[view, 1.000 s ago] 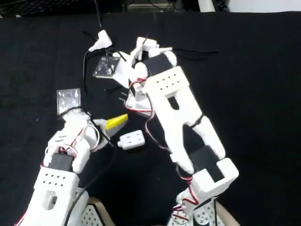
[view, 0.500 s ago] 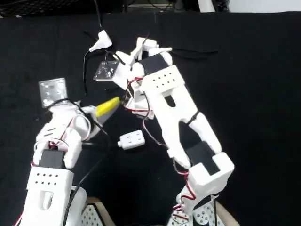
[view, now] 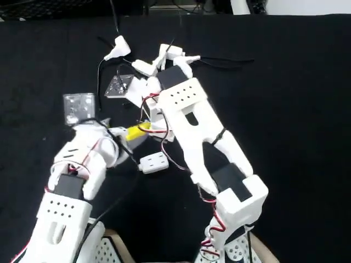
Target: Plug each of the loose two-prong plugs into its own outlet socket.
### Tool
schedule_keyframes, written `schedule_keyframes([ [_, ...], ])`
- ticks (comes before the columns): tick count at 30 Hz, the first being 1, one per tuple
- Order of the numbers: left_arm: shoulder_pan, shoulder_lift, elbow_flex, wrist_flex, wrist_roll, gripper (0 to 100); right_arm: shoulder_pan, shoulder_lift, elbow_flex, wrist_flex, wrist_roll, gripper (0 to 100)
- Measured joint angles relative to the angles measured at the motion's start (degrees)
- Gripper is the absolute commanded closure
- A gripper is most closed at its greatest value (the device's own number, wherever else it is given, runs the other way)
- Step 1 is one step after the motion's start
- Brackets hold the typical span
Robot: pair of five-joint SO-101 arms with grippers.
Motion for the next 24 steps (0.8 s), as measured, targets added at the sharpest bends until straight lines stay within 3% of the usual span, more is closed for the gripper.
schedule_keyframes([
  [7,2.5,0.0,9.4,-11.0,0.2,57,0.8,0.1,-0.7,0.5,0.0,98.7],
  [16,1.8,0.0,19.2,-26.5,0.1,57,7.6,0.1,-6.0,1.5,0.4,98.6],
  [24,0.5,0.0,20.0,-28.2,0.0,57,14.0,-1.2,5.5,1.5,11.7,98.4],
])
